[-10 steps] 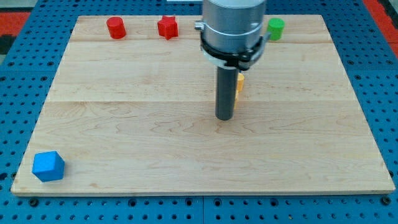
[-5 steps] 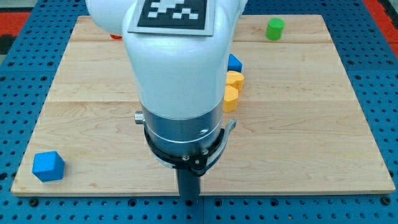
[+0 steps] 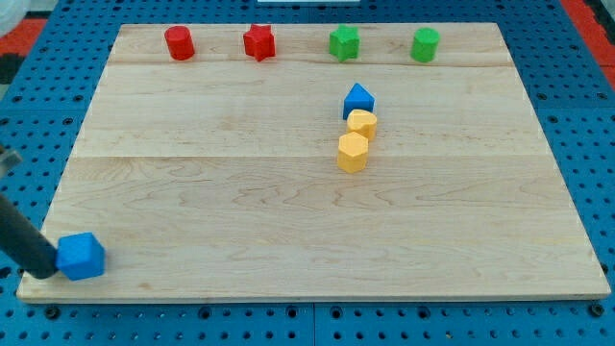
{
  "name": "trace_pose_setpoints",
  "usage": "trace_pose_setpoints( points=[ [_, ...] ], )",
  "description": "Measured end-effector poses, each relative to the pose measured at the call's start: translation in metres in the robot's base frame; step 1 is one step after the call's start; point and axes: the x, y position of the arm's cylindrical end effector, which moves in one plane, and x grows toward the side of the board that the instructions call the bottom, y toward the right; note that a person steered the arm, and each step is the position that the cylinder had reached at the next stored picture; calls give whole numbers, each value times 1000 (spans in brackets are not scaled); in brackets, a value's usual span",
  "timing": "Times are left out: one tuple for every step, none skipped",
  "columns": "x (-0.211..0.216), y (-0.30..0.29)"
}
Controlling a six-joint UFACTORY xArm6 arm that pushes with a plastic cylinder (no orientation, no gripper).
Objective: Place the blue cube bellow the yellow pentagon
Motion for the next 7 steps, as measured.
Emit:
trace_pose_setpoints(
  points=[
    [-26,5],
    [-47,28],
    [-35,50],
    [-35,-22],
    [-18,-42],
    [-2,-13],
    [-1,34]
  ],
)
